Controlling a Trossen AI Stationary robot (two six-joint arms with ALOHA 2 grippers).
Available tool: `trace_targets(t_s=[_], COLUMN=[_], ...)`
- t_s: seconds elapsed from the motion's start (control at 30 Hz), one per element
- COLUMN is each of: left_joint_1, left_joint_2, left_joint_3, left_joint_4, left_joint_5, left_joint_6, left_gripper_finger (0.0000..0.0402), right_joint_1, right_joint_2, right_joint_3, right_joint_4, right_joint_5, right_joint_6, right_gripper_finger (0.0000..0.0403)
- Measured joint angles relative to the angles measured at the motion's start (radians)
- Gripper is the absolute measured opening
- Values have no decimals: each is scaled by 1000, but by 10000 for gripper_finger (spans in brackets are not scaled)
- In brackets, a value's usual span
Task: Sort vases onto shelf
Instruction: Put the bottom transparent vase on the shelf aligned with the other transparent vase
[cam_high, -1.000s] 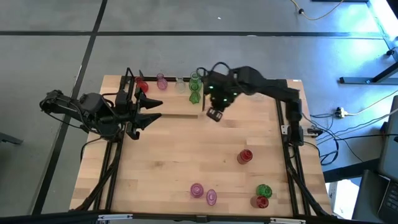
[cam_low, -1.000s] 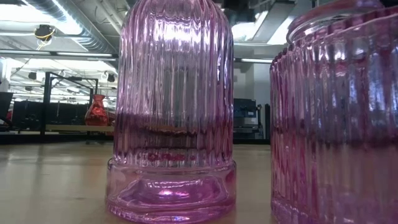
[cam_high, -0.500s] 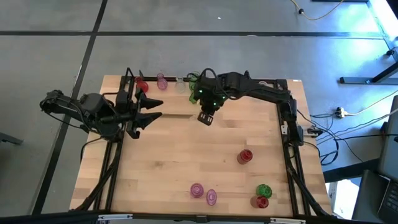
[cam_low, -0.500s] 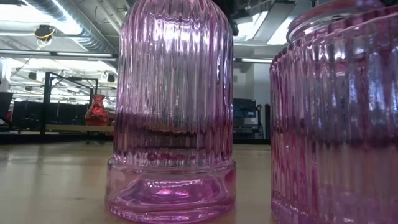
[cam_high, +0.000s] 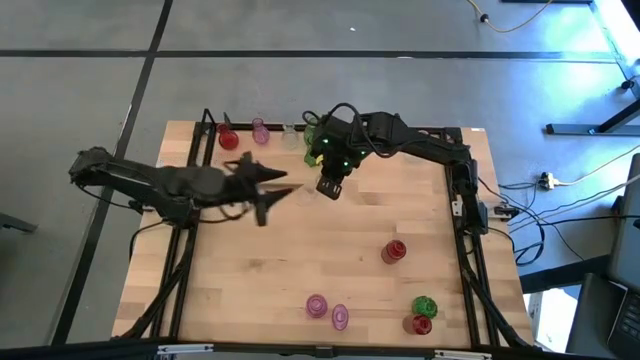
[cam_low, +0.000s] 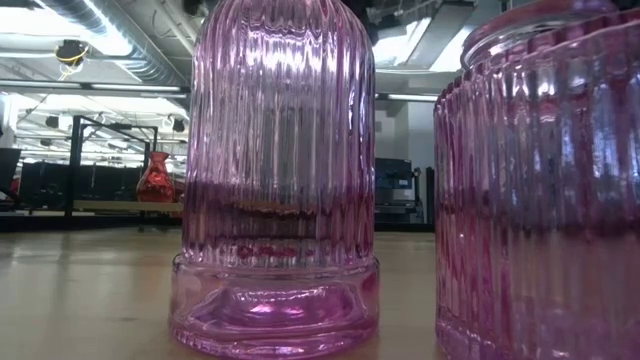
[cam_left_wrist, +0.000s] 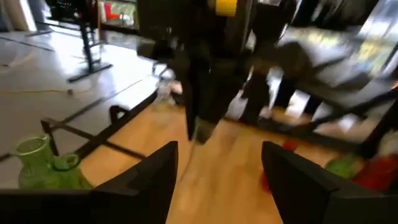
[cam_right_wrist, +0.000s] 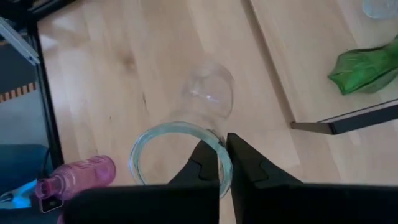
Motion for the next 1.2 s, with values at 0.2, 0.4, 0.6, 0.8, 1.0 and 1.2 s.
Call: trace_targets(t_s=[0.2, 0.4, 0.6, 0.8, 1.0, 1.2], left_joint_1=[44, 123, 153, 155, 159, 159], left_joint_2=[134, 247, 362, 392, 383, 384], left_joint_3=[105, 199, 230, 256, 274, 288], left_joint_4=[-188, -211, -220, -213, -220, -244], left_joint_5=[-28, 122, 249, 233, 190, 207], left_joint_6=[65, 66, 68, 68, 72, 89], left_gripper_finger=[224, 224, 225, 223, 183, 163], right_joint_1=[0, 5, 8, 15, 13, 14], right_joint_2=[0, 0, 0, 0, -1, -1], right_joint_3=[0, 0, 0, 0, 0, 0], right_joint_4=[-1, 33, 75, 82, 72, 68], right_joint_5=[-8, -34, -68, -67, -51, -50], right_joint_6=[9, 8, 8, 14, 23, 24], right_gripper_finger=[0, 0, 0, 0, 0, 0])
